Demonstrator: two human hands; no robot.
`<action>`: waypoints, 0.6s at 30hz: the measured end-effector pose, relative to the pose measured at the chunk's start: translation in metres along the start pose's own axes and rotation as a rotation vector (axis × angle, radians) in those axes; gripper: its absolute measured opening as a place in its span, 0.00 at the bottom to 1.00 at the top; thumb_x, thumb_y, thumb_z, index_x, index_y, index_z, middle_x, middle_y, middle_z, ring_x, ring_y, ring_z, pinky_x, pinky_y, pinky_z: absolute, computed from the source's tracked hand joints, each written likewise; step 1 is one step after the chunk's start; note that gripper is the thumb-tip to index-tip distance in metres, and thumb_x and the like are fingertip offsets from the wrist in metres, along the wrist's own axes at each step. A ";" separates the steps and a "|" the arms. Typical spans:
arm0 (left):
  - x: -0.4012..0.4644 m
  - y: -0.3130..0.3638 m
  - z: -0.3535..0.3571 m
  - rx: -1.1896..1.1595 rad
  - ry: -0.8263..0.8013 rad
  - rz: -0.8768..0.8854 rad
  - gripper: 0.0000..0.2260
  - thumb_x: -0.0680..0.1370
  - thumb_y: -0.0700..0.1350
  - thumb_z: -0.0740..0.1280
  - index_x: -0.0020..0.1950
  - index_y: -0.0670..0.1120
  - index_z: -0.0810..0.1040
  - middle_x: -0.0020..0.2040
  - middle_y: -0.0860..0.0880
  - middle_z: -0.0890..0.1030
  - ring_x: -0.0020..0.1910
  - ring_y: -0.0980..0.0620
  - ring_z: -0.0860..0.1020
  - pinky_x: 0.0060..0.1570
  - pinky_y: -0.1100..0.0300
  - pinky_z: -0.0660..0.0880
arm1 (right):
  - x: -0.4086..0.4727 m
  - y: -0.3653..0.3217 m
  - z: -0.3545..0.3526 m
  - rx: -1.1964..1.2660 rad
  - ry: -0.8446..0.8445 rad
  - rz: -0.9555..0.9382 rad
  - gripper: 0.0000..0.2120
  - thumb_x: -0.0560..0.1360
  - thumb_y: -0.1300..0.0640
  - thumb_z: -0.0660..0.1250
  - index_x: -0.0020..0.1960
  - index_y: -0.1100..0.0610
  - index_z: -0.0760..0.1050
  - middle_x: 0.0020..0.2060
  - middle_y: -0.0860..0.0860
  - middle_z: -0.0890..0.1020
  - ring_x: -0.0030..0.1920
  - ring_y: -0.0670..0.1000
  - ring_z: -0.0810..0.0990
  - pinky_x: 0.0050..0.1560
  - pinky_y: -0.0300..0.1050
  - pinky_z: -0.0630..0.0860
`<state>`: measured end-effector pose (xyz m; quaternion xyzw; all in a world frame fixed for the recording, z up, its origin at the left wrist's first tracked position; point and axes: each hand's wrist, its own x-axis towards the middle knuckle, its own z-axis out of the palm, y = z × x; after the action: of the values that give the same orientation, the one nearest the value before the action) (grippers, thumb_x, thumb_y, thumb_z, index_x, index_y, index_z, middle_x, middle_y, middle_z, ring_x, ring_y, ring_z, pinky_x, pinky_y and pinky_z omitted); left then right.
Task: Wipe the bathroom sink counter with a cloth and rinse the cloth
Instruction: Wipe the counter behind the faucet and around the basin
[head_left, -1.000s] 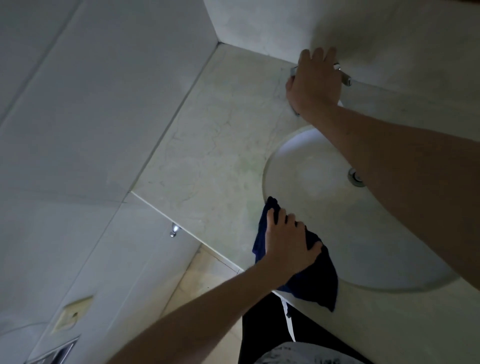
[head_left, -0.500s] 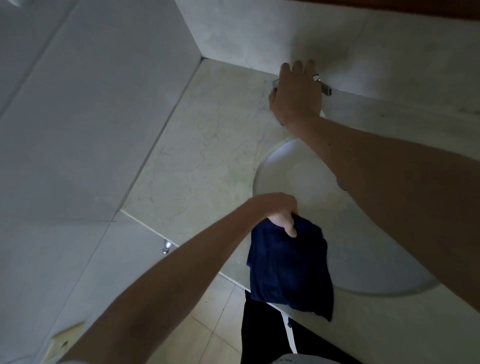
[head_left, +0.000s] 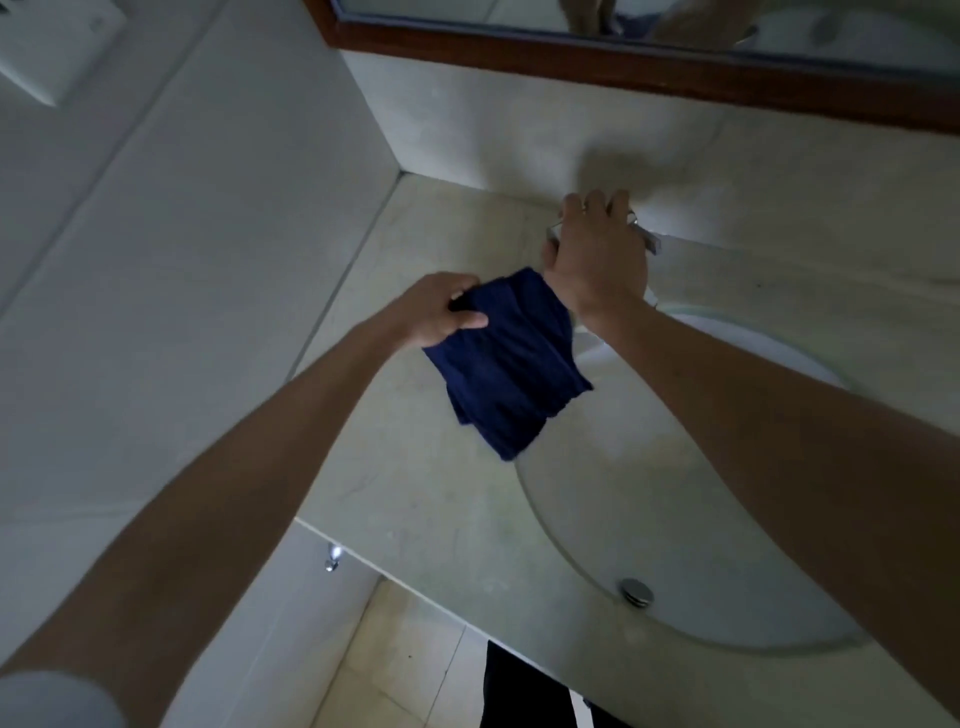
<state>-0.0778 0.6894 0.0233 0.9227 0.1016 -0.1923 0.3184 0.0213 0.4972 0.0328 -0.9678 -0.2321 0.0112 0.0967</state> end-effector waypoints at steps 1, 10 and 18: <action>0.016 -0.006 -0.008 -0.001 0.028 0.007 0.05 0.80 0.48 0.70 0.53 0.49 0.77 0.50 0.50 0.80 0.51 0.47 0.78 0.44 0.58 0.69 | 0.000 0.001 0.001 0.009 0.004 0.001 0.18 0.80 0.50 0.60 0.64 0.60 0.71 0.60 0.59 0.75 0.69 0.62 0.68 0.50 0.55 0.75; 0.108 -0.026 -0.011 0.326 0.586 0.048 0.19 0.79 0.51 0.67 0.68 0.46 0.74 0.66 0.43 0.75 0.64 0.42 0.72 0.62 0.47 0.70 | 0.001 -0.002 0.003 -0.053 0.022 0.039 0.17 0.79 0.48 0.62 0.61 0.59 0.72 0.57 0.58 0.76 0.67 0.62 0.71 0.48 0.55 0.78; 0.125 -0.016 0.057 0.458 0.323 0.203 0.29 0.83 0.58 0.49 0.81 0.46 0.60 0.81 0.42 0.60 0.80 0.42 0.57 0.78 0.43 0.54 | 0.003 -0.003 0.009 -0.114 0.077 0.044 0.18 0.79 0.47 0.62 0.61 0.59 0.73 0.55 0.57 0.78 0.62 0.60 0.74 0.42 0.51 0.77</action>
<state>0.0144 0.6741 -0.0792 0.9946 0.0122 -0.0282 0.0994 0.0222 0.5028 0.0250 -0.9764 -0.2069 -0.0374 0.0500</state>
